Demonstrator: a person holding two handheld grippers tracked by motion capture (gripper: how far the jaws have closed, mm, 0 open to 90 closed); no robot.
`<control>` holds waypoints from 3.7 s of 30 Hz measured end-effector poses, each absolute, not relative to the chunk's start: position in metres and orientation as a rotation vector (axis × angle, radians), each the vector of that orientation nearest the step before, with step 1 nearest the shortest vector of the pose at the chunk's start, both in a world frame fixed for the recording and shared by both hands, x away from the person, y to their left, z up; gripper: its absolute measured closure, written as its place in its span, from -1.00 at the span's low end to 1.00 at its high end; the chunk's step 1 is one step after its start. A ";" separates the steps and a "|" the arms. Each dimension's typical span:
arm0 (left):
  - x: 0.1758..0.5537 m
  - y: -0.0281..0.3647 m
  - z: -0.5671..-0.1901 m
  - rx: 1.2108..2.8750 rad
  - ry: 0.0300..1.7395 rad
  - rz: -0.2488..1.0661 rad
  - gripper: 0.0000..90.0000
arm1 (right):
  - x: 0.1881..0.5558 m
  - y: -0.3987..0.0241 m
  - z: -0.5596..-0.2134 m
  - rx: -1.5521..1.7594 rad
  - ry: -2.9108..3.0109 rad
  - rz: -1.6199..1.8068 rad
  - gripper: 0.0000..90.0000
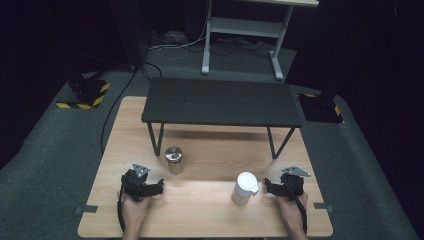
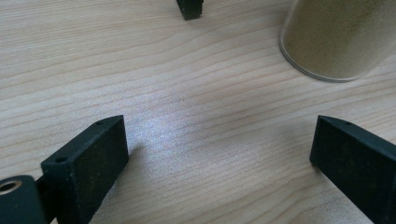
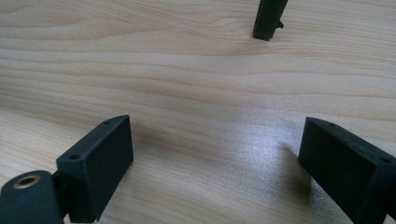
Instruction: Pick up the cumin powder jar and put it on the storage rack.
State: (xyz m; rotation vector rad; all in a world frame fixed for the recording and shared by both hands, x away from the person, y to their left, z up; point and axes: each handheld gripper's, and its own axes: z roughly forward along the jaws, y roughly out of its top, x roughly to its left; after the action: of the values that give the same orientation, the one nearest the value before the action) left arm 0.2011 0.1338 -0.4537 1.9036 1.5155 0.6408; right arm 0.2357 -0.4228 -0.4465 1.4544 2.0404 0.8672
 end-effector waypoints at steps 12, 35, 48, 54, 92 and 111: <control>0.201 0.134 -0.454 1.905 1.516 0.639 -0.91 | 0.236 -0.423 -0.447 1.455 2.040 0.867 -0.79; 0.205 0.129 -0.453 1.903 1.538 0.635 -0.99 | 0.236 -0.423 -0.446 1.458 2.040 0.868 -0.79; 0.207 0.115 -0.447 1.938 1.448 0.635 -0.97 | 0.236 -0.423 -0.446 1.458 2.040 0.868 -0.79; 0.213 0.114 -0.443 1.926 1.409 0.611 -0.97 | 0.236 -0.423 -0.446 1.457 2.040 0.868 -0.79; 0.263 0.082 -0.427 2.005 1.343 0.573 -0.73 | 0.236 -0.423 -0.446 1.458 2.040 0.869 -0.79; 0.269 0.087 -0.436 1.950 1.340 0.528 -0.37 | 0.236 -0.424 -0.446 1.447 2.053 0.874 -0.79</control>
State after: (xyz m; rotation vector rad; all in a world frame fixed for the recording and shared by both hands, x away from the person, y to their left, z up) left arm 0.2694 0.0870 -0.4357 1.9496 1.3405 0.5284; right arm 0.2361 -0.4238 -0.4463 1.4470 2.0530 0.8745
